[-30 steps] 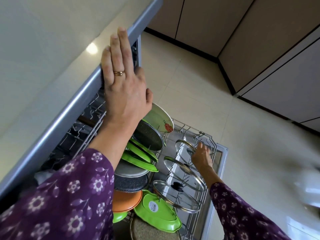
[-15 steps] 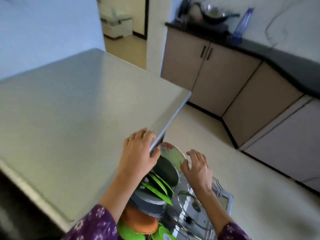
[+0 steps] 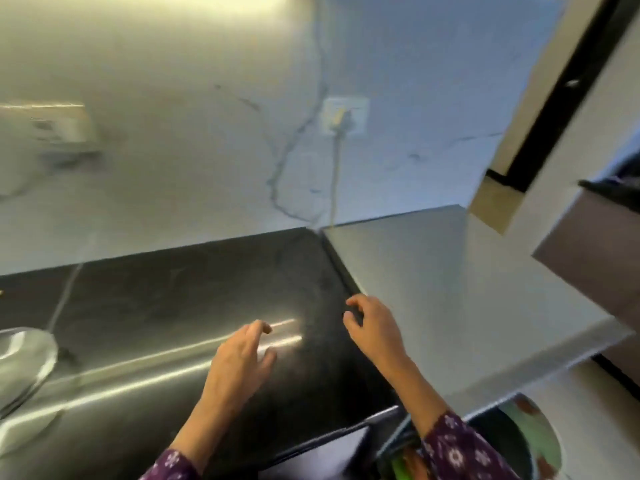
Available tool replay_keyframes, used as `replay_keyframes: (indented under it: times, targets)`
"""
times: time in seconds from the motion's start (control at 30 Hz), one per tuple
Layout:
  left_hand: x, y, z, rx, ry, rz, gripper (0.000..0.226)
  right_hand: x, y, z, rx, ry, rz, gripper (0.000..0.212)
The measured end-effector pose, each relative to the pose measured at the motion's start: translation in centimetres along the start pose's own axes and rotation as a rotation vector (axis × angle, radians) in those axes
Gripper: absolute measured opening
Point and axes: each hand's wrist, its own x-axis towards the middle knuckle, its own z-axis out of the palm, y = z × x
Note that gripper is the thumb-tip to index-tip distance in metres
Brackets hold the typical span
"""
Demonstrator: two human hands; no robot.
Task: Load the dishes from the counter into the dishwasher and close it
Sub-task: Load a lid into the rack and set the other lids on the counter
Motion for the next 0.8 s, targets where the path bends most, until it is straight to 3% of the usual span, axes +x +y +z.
replay_keyframes:
  times: [0.1, 0.33, 0.53, 0.6, 0.7, 0.8]
  targets:
    - [-3.0, -5.9, -5.1, 0.005, 0.043, -0.166, 0.025, 1.0, -8.4, 4.8, 0.070, -0.235, -0.075, 0.024]
    - [-10.4, -15.1, -12.2, 0.019, 0.222, -0.488, 0.029, 0.6, -22.4, 15.7, 0.247, -0.654, -0.038, 0.030]
    - [-15.6, -19.9, -15.2, 0.028, 0.324, -0.622, 0.029, -1.6, -31.4, 23.8, 0.459, -1.005, 0.217, 0.029]
    - [-16.4, -20.4, -15.9, 0.034, 0.343, -0.666, 0.027, -2.4, -33.4, 26.2, 0.538, -1.086, 0.352, 0.045]
    - [-17.1, -20.8, -16.7, 0.043, 0.365, -0.702, 0.025, -3.6, -35.2, 29.8, 0.728, -1.126, 0.592, 0.068]
    - [-17.3, -21.1, -17.2, 0.068, 0.387, -0.714, 0.027, -4.6, -36.3, 32.5, 0.821, -1.113, 0.713, 0.070]
